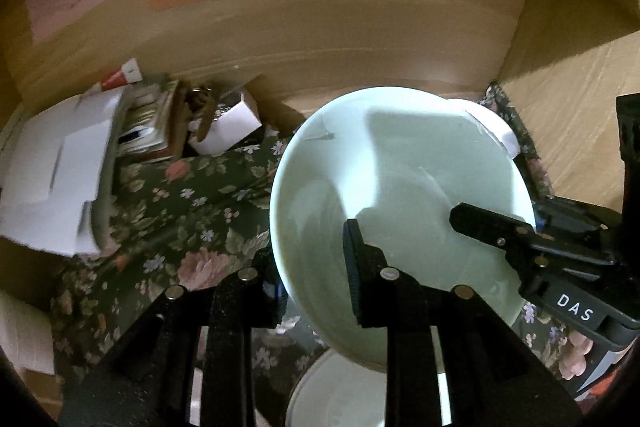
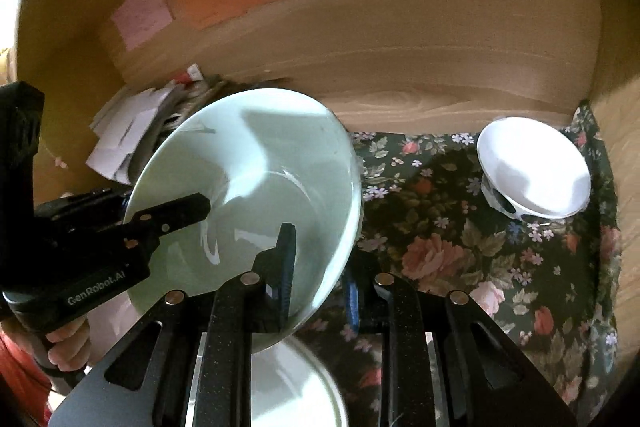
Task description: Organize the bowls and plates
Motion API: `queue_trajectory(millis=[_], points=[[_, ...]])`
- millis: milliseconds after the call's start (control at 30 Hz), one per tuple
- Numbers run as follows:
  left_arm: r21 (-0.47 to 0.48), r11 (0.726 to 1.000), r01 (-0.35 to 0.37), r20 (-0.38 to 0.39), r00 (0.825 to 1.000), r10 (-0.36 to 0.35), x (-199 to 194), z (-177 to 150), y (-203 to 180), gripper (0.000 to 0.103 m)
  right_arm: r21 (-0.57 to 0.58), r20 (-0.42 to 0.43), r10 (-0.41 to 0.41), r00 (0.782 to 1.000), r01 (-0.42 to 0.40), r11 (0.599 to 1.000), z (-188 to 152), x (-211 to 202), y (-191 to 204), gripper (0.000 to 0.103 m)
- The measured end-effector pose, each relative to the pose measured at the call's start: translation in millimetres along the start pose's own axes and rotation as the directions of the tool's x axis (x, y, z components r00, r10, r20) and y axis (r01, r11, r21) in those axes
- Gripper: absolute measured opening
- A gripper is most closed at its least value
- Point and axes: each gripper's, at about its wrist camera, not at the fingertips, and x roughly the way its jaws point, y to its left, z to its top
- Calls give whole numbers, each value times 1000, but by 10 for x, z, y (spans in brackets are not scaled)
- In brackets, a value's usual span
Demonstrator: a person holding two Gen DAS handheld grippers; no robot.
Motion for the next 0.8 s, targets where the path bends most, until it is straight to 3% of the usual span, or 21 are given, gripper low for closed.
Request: queue_trajectory(millis=[567,800], points=[[-59,998,-18,54,998,22,-550,-418,164,24,-47,26,34,999,-32,998,-252,-224,499,20],[-76,995,-62,64,996,67,-722,-627,310,24,-63,19,65,998,-64,996,-344,-196,713,20]])
